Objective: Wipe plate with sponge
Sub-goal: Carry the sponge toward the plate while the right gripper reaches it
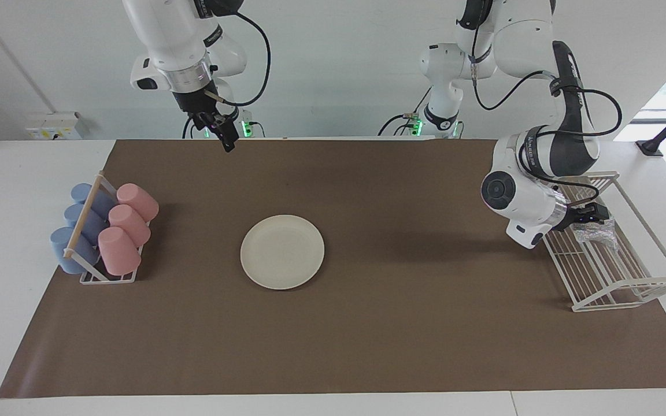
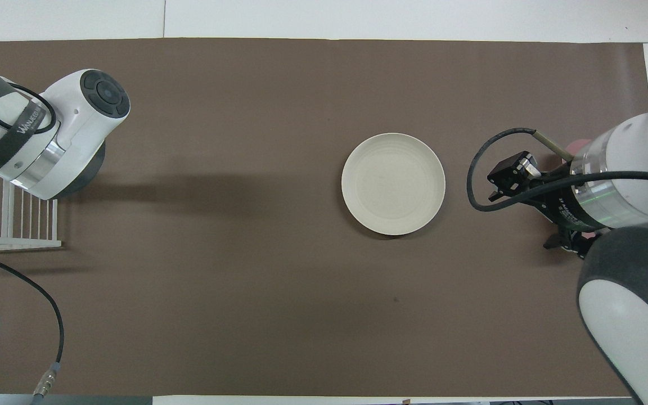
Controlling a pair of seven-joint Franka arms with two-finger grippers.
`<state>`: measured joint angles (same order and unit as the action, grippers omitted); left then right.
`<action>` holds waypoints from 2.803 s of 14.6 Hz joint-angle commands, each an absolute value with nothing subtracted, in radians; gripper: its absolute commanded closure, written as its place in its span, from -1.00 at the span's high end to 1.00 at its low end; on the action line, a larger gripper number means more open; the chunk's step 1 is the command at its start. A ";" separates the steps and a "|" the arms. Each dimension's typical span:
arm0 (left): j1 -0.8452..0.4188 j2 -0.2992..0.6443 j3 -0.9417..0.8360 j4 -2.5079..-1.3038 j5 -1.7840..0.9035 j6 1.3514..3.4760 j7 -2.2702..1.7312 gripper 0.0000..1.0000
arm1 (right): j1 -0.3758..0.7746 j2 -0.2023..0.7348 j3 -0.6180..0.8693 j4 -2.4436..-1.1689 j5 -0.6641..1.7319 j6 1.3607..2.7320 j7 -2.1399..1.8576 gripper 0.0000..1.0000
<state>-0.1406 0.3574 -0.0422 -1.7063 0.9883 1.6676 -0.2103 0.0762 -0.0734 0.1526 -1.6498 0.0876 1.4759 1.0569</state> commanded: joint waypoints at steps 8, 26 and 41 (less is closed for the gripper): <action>-0.146 0.344 -0.037 -1.695 0.994 1.664 -0.213 -1.00 | 0.074 -0.100 0.233 -1.663 0.219 1.495 1.527 1.00; 0.011 0.118 -0.006 -1.477 -0.498 1.313 -0.310 -1.00 | 0.478 -0.072 0.235 -1.842 0.233 2.075 2.409 1.00; 0.002 -0.130 -0.008 -2.141 -1.069 1.460 0.359 -1.00 | 0.557 -0.043 0.236 -1.856 0.213 2.150 2.362 1.00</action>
<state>0.0042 -0.1115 -0.0184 -2.0822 -0.9964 1.4834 0.3018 0.5558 -0.0377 0.2377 -1.8340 0.2141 2.1049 2.3859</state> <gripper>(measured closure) 0.965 0.000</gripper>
